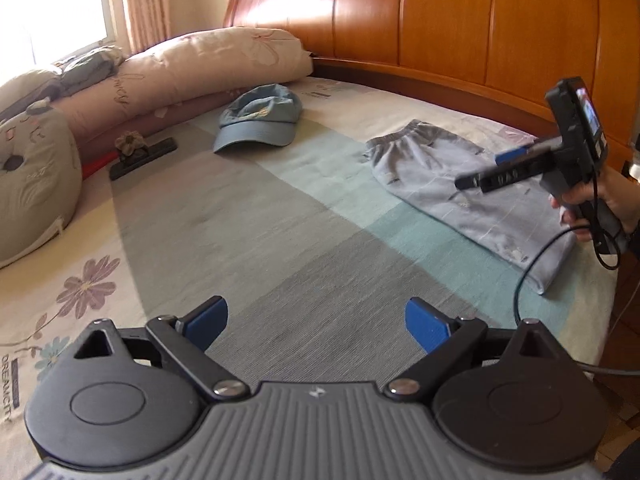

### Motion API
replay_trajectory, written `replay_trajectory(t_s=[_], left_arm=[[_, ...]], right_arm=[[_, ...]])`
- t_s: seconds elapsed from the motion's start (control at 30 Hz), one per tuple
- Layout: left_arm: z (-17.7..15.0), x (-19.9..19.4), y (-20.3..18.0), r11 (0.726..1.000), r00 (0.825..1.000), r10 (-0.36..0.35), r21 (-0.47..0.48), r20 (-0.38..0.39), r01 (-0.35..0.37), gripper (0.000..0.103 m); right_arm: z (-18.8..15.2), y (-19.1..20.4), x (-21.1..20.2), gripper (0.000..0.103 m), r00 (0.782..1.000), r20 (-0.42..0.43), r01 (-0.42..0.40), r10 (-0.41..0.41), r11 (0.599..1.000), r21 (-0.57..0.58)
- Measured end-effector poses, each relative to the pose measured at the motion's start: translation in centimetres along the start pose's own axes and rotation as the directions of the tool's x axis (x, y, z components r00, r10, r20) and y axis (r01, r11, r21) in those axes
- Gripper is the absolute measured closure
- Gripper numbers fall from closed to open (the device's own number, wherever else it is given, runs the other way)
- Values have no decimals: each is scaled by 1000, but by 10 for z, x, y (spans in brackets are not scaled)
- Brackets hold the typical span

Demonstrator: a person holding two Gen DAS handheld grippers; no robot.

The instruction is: Fold clothes

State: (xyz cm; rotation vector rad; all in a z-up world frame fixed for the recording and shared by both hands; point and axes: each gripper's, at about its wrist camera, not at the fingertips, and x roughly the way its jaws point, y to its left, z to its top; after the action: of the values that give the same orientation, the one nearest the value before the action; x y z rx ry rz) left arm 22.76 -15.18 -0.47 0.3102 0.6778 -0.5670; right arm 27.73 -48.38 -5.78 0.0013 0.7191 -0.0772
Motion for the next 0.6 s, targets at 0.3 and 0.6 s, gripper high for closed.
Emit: replay_trajectory(t_s=[0.3, 0.6], left_arm=[[-22, -16, 24, 999, 999, -19, -26, 26, 19, 7], [-32, -24, 44, 995, 995, -98, -35, 36, 99, 7]], right_arm=[[-31, 38, -50, 0, 997, -35, 72, -73, 997, -41], [-76, 60, -94, 0, 983, -66, 174, -169, 982, 77]])
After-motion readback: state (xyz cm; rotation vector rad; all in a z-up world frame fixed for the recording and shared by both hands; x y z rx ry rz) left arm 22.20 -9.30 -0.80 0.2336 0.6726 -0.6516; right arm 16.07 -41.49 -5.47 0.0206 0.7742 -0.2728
